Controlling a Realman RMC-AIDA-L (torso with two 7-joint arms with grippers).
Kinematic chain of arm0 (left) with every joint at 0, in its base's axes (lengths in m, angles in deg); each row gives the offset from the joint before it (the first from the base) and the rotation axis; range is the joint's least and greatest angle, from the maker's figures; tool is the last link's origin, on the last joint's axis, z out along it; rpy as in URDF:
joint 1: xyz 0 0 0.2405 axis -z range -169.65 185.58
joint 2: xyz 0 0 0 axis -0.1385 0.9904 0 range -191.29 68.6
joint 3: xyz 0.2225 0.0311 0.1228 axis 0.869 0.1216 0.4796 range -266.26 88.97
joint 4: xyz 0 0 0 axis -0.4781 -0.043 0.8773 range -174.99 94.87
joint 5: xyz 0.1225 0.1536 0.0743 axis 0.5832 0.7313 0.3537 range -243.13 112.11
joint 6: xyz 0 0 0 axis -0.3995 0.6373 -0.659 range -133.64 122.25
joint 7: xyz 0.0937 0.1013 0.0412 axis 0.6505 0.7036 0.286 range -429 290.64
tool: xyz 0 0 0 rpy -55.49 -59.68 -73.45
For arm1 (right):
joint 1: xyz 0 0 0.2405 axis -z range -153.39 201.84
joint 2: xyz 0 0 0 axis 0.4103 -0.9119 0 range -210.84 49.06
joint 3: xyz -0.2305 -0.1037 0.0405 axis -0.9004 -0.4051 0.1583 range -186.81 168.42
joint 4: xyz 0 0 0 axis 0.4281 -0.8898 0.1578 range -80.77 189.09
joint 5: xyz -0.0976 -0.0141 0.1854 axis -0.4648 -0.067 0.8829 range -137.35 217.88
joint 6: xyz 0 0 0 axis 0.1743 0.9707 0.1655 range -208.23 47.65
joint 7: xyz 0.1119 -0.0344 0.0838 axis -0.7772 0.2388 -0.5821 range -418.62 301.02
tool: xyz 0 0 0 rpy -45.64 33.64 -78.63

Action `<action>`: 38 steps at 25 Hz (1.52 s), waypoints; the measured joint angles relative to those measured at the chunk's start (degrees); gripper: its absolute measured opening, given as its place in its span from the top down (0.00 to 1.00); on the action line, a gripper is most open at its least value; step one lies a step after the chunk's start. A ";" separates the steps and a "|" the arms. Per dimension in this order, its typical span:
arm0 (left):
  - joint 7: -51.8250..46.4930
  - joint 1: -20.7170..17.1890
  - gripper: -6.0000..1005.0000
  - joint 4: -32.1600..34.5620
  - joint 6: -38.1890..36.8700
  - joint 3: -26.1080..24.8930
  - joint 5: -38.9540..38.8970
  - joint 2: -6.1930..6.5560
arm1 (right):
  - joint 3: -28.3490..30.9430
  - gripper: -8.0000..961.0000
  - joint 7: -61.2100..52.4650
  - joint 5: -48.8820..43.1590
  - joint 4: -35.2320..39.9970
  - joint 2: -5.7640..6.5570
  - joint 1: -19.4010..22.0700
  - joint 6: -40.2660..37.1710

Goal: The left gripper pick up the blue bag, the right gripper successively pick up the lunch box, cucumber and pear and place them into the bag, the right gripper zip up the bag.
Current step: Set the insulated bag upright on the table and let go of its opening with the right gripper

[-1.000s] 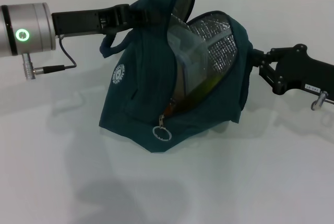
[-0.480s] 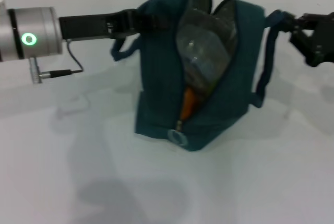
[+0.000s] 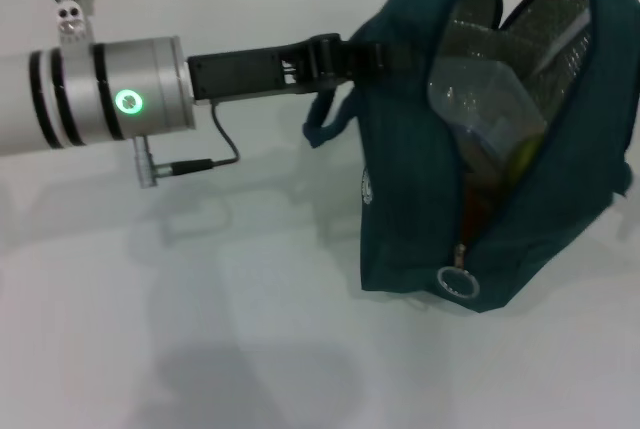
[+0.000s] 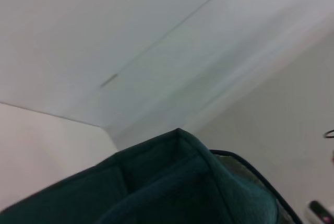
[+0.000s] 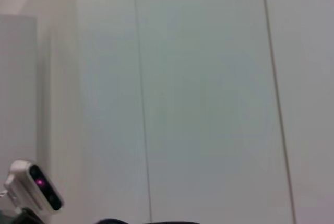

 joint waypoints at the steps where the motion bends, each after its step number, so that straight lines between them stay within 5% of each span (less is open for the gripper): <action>1: 1.20 0.01 0.93 -0.80 0.18 1.26 -1.97 0.00 | 0.02 0.96 -0.01 -0.03 -0.08 0.08 0.29 0.05; 13: 9.10 1.74 0.93 -6.48 10.23 17.70 -15.72 -0.21 | -0.03 0.96 -0.43 -0.90 0.28 0.13 1.08 1.17; 24: 10.05 1.18 0.93 -7.88 10.54 18.21 -19.18 -0.30 | -0.39 0.96 -0.60 -1.32 -0.30 0.48 1.31 2.64; 38: 11.36 -3.53 0.93 -7.17 10.36 14.90 -19.25 0.48 | -0.60 0.96 -1.78 -8.29 -0.35 -2.27 -6.53 9.07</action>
